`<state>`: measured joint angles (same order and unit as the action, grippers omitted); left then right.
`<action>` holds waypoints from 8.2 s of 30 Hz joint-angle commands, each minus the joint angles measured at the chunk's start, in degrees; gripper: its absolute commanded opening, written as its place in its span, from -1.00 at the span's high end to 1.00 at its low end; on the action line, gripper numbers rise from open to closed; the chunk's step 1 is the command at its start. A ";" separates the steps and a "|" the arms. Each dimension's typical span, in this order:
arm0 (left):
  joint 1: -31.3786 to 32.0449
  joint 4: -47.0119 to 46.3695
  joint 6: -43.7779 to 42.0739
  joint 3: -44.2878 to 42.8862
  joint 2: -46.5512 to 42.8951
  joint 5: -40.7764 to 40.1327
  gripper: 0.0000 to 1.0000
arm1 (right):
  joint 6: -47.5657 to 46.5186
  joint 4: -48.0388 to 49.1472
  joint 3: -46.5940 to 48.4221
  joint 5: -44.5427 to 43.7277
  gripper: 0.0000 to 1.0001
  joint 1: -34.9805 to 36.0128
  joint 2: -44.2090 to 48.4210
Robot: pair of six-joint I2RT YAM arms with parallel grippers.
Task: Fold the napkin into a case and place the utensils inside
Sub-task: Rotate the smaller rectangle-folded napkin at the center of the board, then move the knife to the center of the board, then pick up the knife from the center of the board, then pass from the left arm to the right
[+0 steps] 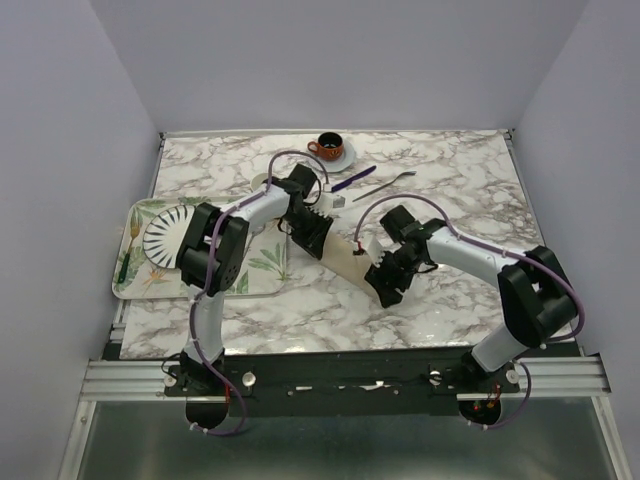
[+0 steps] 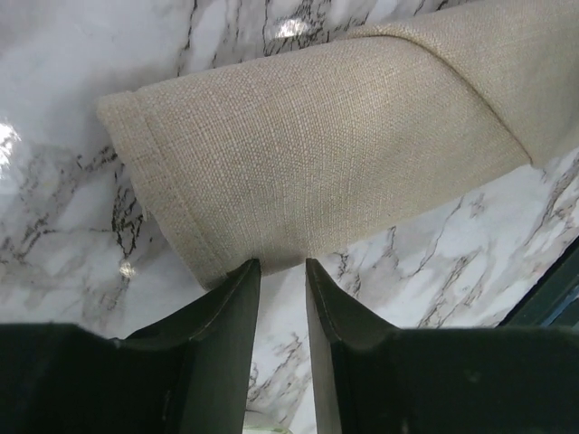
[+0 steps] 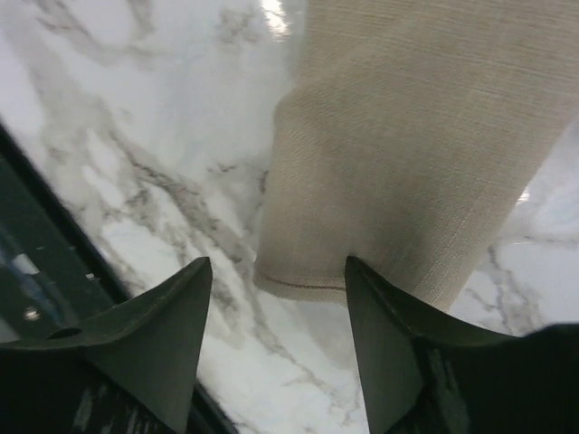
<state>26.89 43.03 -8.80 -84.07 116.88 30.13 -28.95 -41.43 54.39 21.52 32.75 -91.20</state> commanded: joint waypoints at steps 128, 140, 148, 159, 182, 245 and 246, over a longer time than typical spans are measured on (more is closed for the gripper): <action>0.44 1.01 0.80 -45.93 29.83 -21.25 0.60 | 23.33 -9.37 51.69 -11.67 -0.80 -24.23 -18.75; 1.67 3.21 -4.21 -30.54 19.89 -23.10 1.00 | 22.71 -9.81 52.66 -11.15 -0.81 -24.58 -19.81; 1.76 1.27 -3.95 -27.55 14.79 -22.14 1.00 | 21.30 -9.81 52.22 -7.98 -0.81 -24.58 -20.16; 1.58 0.39 -2.19 -24.03 9.33 -20.73 1.00 | 16.48 -11.21 50.81 0.09 -0.81 -24.58 -19.81; 0.26 -0.58 1.41 -39.22 18.45 -15.63 -0.04 | 12.60 -13.15 47.91 1.25 -0.86 -24.67 -18.14; 3.60 -4.08 -0.44 -25.19 0.99 -6.40 1.00 | 24.81 -16.76 56.36 29.27 -1.00 -27.30 -29.30; 3.60 -4.79 0.70 -24.31 -0.41 -5.44 1.00 | 25.34 -16.67 55.39 31.81 -1.00 -27.74 -29.39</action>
<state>29.78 42.70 -11.25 -112.44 123.17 19.25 -7.99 -56.88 109.65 42.72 6.98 -119.26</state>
